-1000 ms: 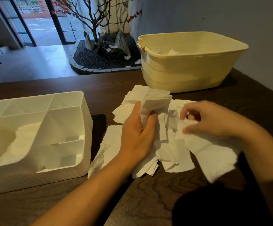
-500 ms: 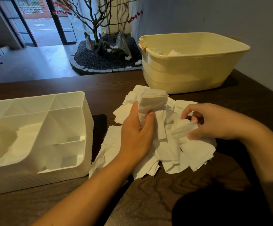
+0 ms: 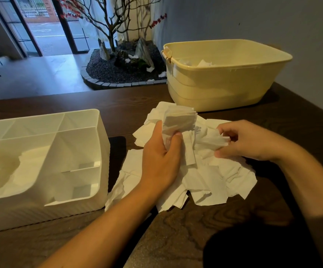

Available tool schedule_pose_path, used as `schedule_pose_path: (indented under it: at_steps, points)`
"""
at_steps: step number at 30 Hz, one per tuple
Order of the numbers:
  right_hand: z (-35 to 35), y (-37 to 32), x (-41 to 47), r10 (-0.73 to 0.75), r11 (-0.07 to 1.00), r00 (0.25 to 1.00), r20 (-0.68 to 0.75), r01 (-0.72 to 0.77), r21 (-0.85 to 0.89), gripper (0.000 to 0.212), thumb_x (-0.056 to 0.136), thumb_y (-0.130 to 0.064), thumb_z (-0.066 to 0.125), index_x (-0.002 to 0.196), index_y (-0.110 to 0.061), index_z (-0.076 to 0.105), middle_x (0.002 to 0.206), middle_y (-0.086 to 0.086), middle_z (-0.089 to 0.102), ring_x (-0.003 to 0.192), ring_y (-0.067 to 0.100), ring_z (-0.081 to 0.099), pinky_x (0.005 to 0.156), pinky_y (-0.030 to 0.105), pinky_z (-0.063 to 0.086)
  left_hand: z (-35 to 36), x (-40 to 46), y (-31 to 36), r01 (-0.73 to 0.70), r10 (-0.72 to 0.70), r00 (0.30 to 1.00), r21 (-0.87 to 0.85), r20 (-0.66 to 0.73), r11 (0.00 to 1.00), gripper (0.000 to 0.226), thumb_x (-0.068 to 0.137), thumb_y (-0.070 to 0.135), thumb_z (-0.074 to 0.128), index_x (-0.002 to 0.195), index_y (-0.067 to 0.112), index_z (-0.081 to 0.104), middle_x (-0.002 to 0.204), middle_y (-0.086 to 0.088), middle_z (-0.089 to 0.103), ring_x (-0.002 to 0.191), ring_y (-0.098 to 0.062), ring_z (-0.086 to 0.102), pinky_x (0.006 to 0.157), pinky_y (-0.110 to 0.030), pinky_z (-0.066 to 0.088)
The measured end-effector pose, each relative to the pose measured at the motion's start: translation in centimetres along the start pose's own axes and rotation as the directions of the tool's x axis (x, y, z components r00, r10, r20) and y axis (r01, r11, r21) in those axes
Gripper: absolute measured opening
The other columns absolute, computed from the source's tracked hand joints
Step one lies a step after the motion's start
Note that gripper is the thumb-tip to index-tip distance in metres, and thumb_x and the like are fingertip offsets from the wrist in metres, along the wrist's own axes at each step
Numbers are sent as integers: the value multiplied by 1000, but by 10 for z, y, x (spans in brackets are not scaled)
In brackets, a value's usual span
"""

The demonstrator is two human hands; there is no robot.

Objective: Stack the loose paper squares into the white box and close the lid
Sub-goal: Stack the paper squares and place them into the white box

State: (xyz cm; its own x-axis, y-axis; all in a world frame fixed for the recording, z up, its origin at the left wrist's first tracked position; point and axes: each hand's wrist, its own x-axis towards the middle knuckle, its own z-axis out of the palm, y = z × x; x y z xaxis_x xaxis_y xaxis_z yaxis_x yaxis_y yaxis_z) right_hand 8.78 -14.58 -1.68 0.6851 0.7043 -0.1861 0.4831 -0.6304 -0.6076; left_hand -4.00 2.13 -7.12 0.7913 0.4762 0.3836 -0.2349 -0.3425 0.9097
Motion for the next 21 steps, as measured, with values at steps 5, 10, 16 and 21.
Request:
schedule_pose_path:
  at_steps: [5,10,16,21]
  points:
    - [-3,-1,-3,-19,981,972,-236,63,181,8,89,-27,71,87,-22,77,79,0,73,73,14,68,64,27,49,0,1,-3,-21,21,1000,4,-6,1000,19,95,34,46,107,48,50,99,37,62,98,6,60,78,-7,47]
    - [2,-5,-2,39,885,942,-333,123,450,11,95,-20,65,97,-13,74,91,14,74,77,19,69,67,29,52,1,-1,-4,-27,27,999,-20,-19,999,23,96,32,46,116,42,52,106,23,66,101,0,62,82,-12,49]
    - [-3,-12,-2,128,589,932,-340,204,782,13,94,-13,63,104,-15,71,93,7,77,80,16,73,68,27,59,-1,0,-4,33,-35,999,-54,-38,998,23,95,35,47,111,50,52,109,21,67,104,-3,64,91,-33,55]
    - [10,-25,-4,-10,389,980,-198,187,902,27,89,-7,60,114,-10,67,103,11,75,89,19,73,79,31,60,-3,1,-2,136,-145,989,-230,-21,964,20,103,22,53,119,30,62,110,8,73,103,-11,69,85,-29,56]
